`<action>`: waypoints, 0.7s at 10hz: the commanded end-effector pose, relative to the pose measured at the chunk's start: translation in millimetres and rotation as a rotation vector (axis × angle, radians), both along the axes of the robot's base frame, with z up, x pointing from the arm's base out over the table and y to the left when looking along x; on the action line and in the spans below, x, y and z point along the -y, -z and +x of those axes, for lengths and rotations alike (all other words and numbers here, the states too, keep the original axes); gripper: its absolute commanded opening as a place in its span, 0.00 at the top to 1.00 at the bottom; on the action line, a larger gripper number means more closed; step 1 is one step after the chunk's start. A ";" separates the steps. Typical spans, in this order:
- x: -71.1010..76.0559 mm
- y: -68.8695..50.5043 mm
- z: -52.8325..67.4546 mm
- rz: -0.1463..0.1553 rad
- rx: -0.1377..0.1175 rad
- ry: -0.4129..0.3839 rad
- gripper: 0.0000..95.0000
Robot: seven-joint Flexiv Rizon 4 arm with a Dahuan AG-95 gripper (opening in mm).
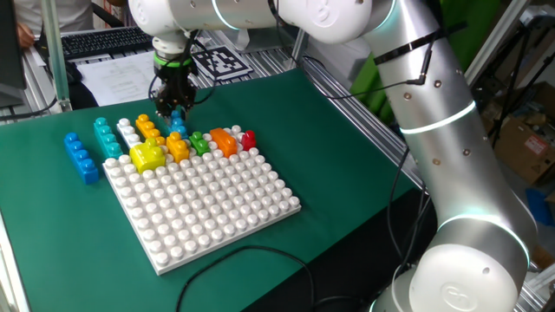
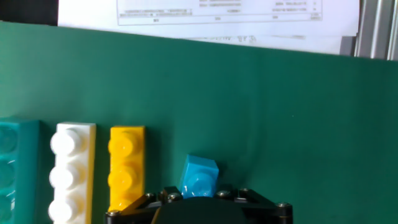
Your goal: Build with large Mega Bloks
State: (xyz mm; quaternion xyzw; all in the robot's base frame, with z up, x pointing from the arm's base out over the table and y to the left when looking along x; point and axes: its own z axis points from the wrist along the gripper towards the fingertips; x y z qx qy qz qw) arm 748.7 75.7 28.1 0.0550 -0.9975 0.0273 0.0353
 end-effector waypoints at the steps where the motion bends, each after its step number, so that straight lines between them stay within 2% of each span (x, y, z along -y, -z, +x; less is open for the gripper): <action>1: -0.5 0.8 -2.5 0.004 0.001 0.018 0.60; 3: -1.4 2.5 -3.3 0.013 -0.001 0.030 1.00; 5: -2.2 2.9 -3.2 0.019 0.000 0.036 1.00; 7: -8.9 -0.2 -1.2 0.042 -0.003 0.083 1.00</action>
